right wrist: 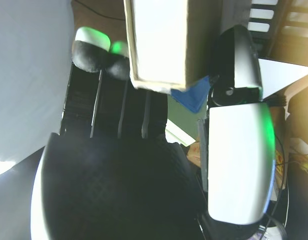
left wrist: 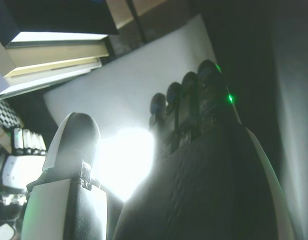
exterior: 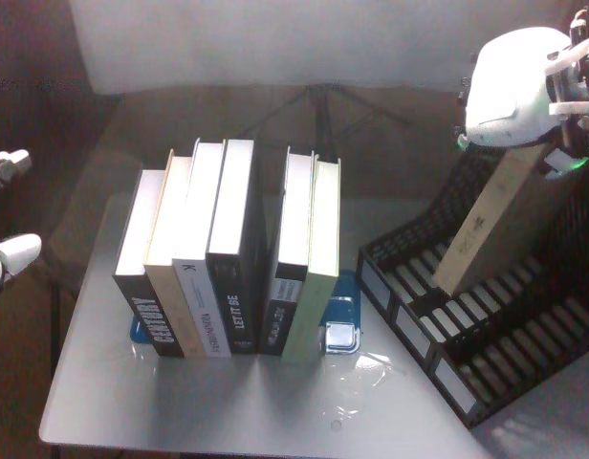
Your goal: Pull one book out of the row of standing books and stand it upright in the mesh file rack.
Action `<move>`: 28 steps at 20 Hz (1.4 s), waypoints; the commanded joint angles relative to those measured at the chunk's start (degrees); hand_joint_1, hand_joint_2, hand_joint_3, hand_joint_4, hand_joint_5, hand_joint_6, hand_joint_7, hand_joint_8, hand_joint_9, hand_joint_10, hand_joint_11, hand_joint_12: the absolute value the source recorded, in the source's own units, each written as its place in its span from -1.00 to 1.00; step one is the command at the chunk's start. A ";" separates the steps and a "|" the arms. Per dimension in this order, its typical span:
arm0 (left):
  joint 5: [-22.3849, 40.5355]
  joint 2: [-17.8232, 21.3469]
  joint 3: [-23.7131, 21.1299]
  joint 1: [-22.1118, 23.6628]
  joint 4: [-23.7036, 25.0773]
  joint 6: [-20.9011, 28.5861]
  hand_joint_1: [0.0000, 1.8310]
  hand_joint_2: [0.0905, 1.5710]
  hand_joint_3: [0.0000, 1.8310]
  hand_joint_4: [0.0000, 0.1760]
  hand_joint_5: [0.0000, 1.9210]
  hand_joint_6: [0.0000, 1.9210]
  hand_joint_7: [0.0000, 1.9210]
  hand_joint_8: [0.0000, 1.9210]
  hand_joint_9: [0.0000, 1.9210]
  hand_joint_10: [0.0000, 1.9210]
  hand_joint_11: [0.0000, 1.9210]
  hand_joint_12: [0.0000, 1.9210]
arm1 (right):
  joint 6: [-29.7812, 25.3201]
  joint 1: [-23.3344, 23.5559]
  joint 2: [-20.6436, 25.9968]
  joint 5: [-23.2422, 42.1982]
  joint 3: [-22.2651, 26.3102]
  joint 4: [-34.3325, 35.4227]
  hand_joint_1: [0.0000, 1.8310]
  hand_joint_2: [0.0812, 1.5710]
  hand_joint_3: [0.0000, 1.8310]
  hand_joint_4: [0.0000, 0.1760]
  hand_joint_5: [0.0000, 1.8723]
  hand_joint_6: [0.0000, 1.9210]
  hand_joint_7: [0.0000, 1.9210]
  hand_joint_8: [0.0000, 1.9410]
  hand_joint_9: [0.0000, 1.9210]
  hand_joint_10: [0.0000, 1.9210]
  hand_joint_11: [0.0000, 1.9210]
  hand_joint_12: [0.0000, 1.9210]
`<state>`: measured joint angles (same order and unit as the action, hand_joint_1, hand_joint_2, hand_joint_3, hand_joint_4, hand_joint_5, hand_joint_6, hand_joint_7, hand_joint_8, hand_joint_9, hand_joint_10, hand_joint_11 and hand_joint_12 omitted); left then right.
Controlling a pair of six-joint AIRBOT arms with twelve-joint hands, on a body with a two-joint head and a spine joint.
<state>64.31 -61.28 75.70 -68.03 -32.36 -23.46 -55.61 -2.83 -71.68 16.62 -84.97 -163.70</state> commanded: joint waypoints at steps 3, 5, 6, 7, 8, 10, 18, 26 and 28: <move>7.10 -0.05 0.54 0.03 -0.73 0.46 -0.23 0.74 -1.00 -1.00 -0.83 -1.00 -0.92 -1.00 -0.99 -1.00 -1.00 -1.00 | 0.48 0.12 0.93 -4.61 -0.16 -1.61 0.13 0.43 -1.00 -0.91 -0.68 -0.46 -0.59 -0.91 -0.87 0.11 -1.00 0.80; 7.11 -0.05 0.54 0.02 -0.73 0.46 -0.22 0.74 -1.00 -1.00 -0.83 -1.00 -0.92 -1.00 -0.99 -1.00 -1.00 -1.00 | 0.48 0.12 0.93 -4.62 -0.15 -1.61 0.15 0.41 -1.00 -0.99 -0.67 -0.45 -0.57 -0.92 -0.87 0.14 -1.00 0.83; 7.11 -0.06 0.54 0.02 -0.73 0.46 -0.21 0.74 -1.00 -1.00 -0.83 -1.00 -0.92 -1.00 -0.99 -1.00 -1.00 -1.00 | 0.48 0.11 0.93 -4.62 -0.13 -1.61 0.19 0.37 -1.00 -0.95 -0.63 -0.43 -0.53 -0.91 -0.83 0.13 -1.00 0.84; 7.11 -0.08 0.54 0.02 -0.73 0.46 -0.23 0.74 -1.00 -1.00 -0.83 -1.00 -0.92 -1.00 -0.99 -1.00 -1.00 -1.00 | 0.48 0.03 0.94 -4.62 -0.08 -1.61 0.14 0.40 -1.00 -0.83 -0.68 -0.40 -0.55 -0.94 -0.85 0.14 -1.00 0.83; 7.10 -0.08 0.55 0.02 -0.73 0.46 -0.21 0.74 -1.00 -1.00 -0.83 -1.00 -0.92 -1.00 -0.99 -1.00 -1.00 -1.00 | 0.48 -0.03 0.95 -4.62 -0.04 -1.61 0.14 0.39 -1.00 -0.91 -0.68 -0.39 -0.55 -0.94 -0.84 0.15 -1.00 0.83; 7.12 -0.08 0.53 0.02 -0.73 0.46 -0.22 0.74 -1.00 -1.00 -0.83 -1.00 -0.92 -1.00 -0.99 -1.00 -1.00 -1.00 | 0.35 -0.08 1.20 -4.65 0.30 -1.60 0.12 0.40 -1.00 -0.86 -0.74 -0.38 -0.56 -0.96 -0.83 0.11 -1.00 0.81; 7.40 0.06 0.28 1.35 0.73 0.92 -0.18 0.73 -1.00 -1.00 -0.86 -1.00 -0.94 -1.00 -1.00 -1.00 -1.00 -1.00 | -4.21 2.82 6.51 -5.21 6.74 3.46 -0.43 0.65 -0.99 -1.00 -0.99 -0.98 -0.98 -1.00 -0.96 -0.78 -1.00 -0.10; 9.32 2.13 -0.44 6.06 7.05 1.24 -0.16 0.72 -1.00 -1.00 -0.90 -1.00 -0.95 -1.00 -1.00 -1.00 -1.00 -1.00 | 27.32 1.65 9.10 7.95 2.14 73.55 -0.75 0.65 -1.00 0.15 -1.00 -1.00 -1.00 -1.00 -0.92 -0.95 -1.00 0.30; 10.06 2.48 -0.58 8.10 9.98 1.89 -0.23 0.73 -1.00 -0.77 -0.92 -1.00 -0.97 -1.00 -1.00 -1.00 -1.00 -1.00 | 34.67 -0.86 10.77 11.02 3.12 88.18 -0.81 0.68 -1.00 -0.35 -1.00 -1.00 -1.00 -1.00 -0.95 -0.94 -1.00 -0.67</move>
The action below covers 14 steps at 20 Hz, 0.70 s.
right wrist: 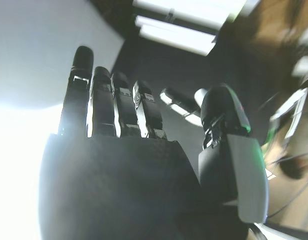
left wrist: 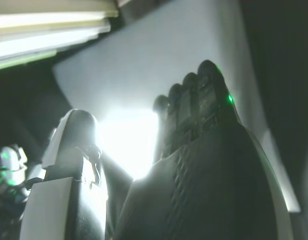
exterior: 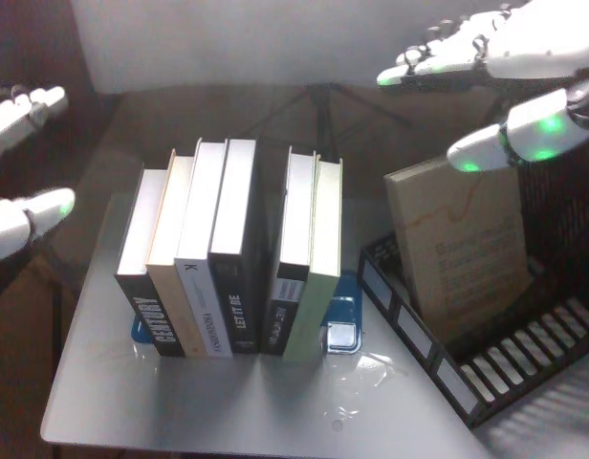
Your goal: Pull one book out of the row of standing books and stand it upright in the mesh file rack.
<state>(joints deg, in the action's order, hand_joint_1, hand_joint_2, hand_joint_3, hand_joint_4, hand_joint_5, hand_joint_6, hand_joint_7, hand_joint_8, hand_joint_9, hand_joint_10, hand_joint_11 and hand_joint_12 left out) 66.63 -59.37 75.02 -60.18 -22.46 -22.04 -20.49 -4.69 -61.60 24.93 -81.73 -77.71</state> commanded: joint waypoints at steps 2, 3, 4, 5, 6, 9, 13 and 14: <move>8.47 0.78 -0.01 2.11 3.25 1.31 -0.30 0.74 -1.00 -0.48 -0.95 -1.00 -0.98 -1.00 -1.00 -1.00 -1.00 -1.00 | 7.42 -3.24 2.71 7.01 1.58 16.88 -0.77 0.74 -1.00 -1.00 -1.00 -1.00 -1.00 -1.00 -0.89 -0.90 -1.00 -0.36; 8.80 1.16 -0.31 2.91 4.82 1.57 -0.30 0.74 -1.00 -0.48 -0.95 -1.00 -0.98 -1.00 -1.00 -1.00 -1.00 -1.00 | 9.81 -4.87 3.48 8.68 2.31 21.49 -0.77 0.74 -1.00 -1.00 -1.00 -1.00 -1.00 -1.00 -0.89 -0.90 -1.00 -0.36; 9.05 1.60 -0.75 3.59 6.00 1.57 -0.33 0.76 -0.99 -0.59 -0.97 -1.00 -0.99 -1.00 -1.00 -1.00 -1.00 -1.00 | 13.59 -6.99 4.24 11.05 3.43 28.26 -0.69 0.79 -1.00 -1.00 -1.00 -1.00 -1.00 -1.00 -0.95 -0.39 -1.00 0.03; 9.41 2.22 -1.40 4.33 7.58 1.65 -0.36 0.76 -0.99 -0.49 -0.97 -1.00 -1.00 -1.00 -1.00 -1.00 -1.00 -1.00 | 16.85 -9.85 5.02 14.19 4.68 35.35 -0.71 0.77 -1.00 -1.00 -1.00 -1.00 -1.00 -1.00 -0.99 -0.27 -1.00 0.12; 10.07 2.65 -1.96 5.00 9.07 1.92 -0.40 0.75 -1.00 -0.28 -0.99 -1.00 -1.00 -1.00 -1.00 -1.00 -1.00 -1.00 | 20.12 -12.51 5.70 17.47 6.11 41.28 -0.61 0.72 -1.00 -1.00 -1.00 -1.00 -1.00 -1.00 -1.00 -0.24 -1.00 0.20; 11.90 3.01 -2.90 5.73 11.17 2.83 -0.49 0.74 -1.00 -0.25 -1.00 -1.00 -1.00 -1.00 -1.00 -1.00 -1.00 -1.00 | 25.05 -19.43 7.09 24.26 9.50 52.44 -0.65 0.68 -1.00 -1.00 -1.00 -1.00 -1.00 -1.00 -1.00 -0.54 -1.00 -0.02; 12.66 3.73 -4.21 6.05 14.41 3.74 -0.56 0.74 -1.00 -0.20 -1.00 -1.00 -1.00 -1.00 -1.00 -1.00 -1.00 -1.00 | 30.04 -28.03 8.78 33.24 14.34 63.65 -0.68 0.70 -1.00 -1.00 -1.00 -1.00 -1.00 -1.00 -1.00 -0.65 -1.00 -0.12; 12.67 3.99 -4.49 6.06 15.06 3.98 -0.62 0.73 -1.00 -0.29 -1.00 -1.00 -1.00 -1.00 -1.00 -1.00 -1.00 -1.00 | 30.56 -29.06 9.02 34.22 15.29 64.69 -0.63 0.65 -1.00 -0.98 -1.00 -1.00 -1.00 -1.00 -1.00 -0.66 -1.00 -0.18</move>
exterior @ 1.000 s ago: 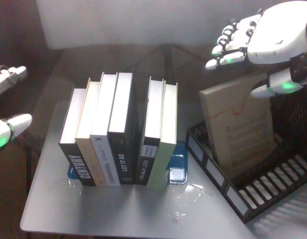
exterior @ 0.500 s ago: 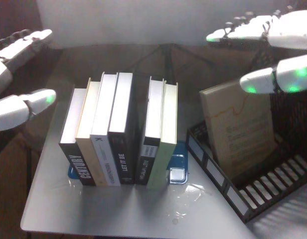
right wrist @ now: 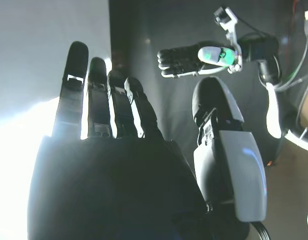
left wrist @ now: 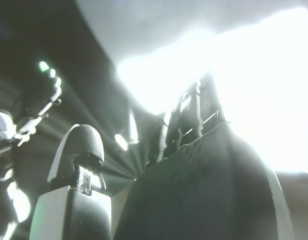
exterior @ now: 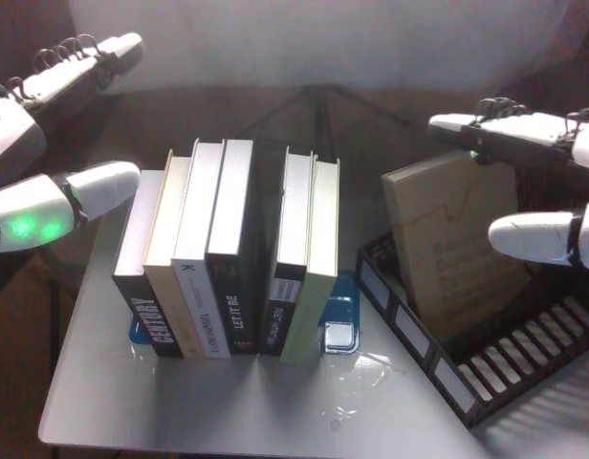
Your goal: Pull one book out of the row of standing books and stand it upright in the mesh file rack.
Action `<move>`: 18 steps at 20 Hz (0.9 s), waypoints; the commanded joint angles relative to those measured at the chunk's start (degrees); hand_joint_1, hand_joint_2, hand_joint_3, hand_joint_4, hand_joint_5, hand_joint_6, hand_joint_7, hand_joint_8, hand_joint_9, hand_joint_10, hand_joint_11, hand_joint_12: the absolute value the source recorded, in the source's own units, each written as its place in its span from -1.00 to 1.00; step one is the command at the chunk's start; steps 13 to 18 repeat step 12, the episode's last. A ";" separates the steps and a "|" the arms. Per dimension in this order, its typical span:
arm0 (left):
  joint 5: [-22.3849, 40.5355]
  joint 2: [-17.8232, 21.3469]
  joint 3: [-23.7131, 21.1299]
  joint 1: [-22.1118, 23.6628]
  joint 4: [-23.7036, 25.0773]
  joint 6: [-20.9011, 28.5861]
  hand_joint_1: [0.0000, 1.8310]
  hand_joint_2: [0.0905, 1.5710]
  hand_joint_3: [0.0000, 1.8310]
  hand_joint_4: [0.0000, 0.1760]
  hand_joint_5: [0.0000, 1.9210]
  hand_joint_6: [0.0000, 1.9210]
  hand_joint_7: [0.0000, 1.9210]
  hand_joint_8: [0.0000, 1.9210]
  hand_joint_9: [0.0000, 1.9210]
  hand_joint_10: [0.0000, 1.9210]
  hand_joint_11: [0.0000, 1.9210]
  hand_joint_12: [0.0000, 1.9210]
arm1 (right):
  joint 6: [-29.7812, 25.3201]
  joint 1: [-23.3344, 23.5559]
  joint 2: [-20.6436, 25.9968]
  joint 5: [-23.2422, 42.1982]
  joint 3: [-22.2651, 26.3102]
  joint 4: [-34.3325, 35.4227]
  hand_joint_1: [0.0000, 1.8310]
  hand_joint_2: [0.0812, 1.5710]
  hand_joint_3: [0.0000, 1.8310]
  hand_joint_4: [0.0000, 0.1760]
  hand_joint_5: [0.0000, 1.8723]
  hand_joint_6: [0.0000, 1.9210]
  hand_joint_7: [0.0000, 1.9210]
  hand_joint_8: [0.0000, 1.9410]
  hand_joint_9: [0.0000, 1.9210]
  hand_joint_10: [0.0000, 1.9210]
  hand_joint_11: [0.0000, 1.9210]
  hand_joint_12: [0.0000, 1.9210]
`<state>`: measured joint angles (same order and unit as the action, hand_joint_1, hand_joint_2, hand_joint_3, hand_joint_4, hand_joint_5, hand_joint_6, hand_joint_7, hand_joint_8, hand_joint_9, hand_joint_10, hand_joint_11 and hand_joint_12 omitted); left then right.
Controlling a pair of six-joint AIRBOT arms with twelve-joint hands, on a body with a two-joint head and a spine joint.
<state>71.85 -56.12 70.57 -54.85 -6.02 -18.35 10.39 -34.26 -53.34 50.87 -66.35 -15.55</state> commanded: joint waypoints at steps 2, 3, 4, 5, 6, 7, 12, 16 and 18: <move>8.15 1.44 -0.93 0.72 -0.65 0.13 -0.70 0.71 -1.00 -0.46 -0.98 -0.99 -1.00 -1.00 -1.00 -1.00 -1.00 -1.00 | 0.45 -0.74 0.98 9.70 1.37 3.92 -0.72 0.69 -1.00 -1.00 -1.00 -1.00 -1.00 -1.00 -1.00 -0.66 -1.00 -0.33; 8.76 1.54 -1.40 0.71 -0.65 -0.27 -0.70 0.71 -1.00 -0.55 -0.97 -0.99 -1.00 -1.00 -1.00 -1.00 -1.00 -1.00 | 0.71 -1.08 1.21 10.05 2.03 3.98 -0.71 0.69 -1.00 -1.00 -1.00 -1.00 -1.00 -1.00 -1.00 -0.70 -1.00 -0.34; 9.12 1.49 -1.66 0.71 -0.79 -0.42 -0.70 0.72 -1.00 -0.46 -0.96 -0.99 -1.00 -1.00 -1.00 -1.00 -1.00 -1.00 | 1.05 -1.50 1.35 10.35 2.35 4.14 -0.72 0.68 -1.00 -0.96 -1.00 -1.00 -1.00 -1.00 -1.00 -0.81 -1.00 -0.56; 9.54 1.32 -1.83 0.71 -0.88 -0.38 -0.72 0.69 -1.00 -0.30 -0.97 -0.99 -1.00 -1.00 -1.00 -1.00 -1.00 -1.00 | 1.52 -2.07 1.40 10.77 2.66 4.47 -0.76 0.66 -1.00 -0.94 -1.00 -1.00 -1.00 -1.00 -0.99 -0.98 -1.00 -0.96; 9.95 1.15 -1.94 0.71 -1.09 -0.35 -0.76 0.67 -1.00 -0.43 -0.97 -0.99 -1.00 -1.00 -1.00 -1.00 -1.00 -1.00 | 1.75 -2.45 1.33 11.05 2.81 4.71 -0.77 0.65 -1.00 -1.00 -1.00 -1.00 -1.00 -1.00 -1.00 -1.00 -1.00 -0.99; 10.46 0.89 -2.15 0.57 -1.54 -0.43 -0.77 0.66 -1.00 -0.53 -0.95 -0.98 -1.00 -1.00 -1.00 -1.00 -1.00 -1.00 | 2.03 -2.82 1.22 11.41 2.91 4.96 -0.78 0.64 -1.00 -1.00 -1.00 -1.00 -1.00 -1.00 -1.00 -1.00 -1.00 -1.00; 11.67 -0.25 -2.47 -0.05 -2.77 -0.07 -0.80 0.69 -1.00 -0.81 -0.97 -0.99 -1.00 -1.00 -1.00 -1.00 -1.00 -1.00 | 3.99 -5.57 1.28 14.93 4.09 7.67 -0.73 0.58 -1.00 -0.84 -1.00 -1.00 -1.00 -1.00 -1.00 -1.00 -1.00 -1.00; 11.67 -0.25 -2.47 -0.05 -2.77 -0.07 -0.80 0.69 -1.00 -0.81 -0.97 -0.99 -1.00 -1.00 -1.00 -1.00 -1.00 -1.00 | 3.99 -5.57 1.28 14.93 4.09 7.67 -0.73 0.58 -1.00 -0.84 -1.00 -1.00 -1.00 -1.00 -1.00 -1.00 -1.00 -1.00; 11.67 -0.25 -2.47 -0.05 -2.77 -0.07 -0.80 0.69 -1.00 -0.81 -0.97 -0.99 -1.00 -1.00 -1.00 -1.00 -1.00 -1.00 | 3.99 -5.57 1.28 14.93 4.09 7.67 -0.73 0.58 -1.00 -0.84 -1.00 -1.00 -1.00 -1.00 -1.00 -1.00 -1.00 -1.00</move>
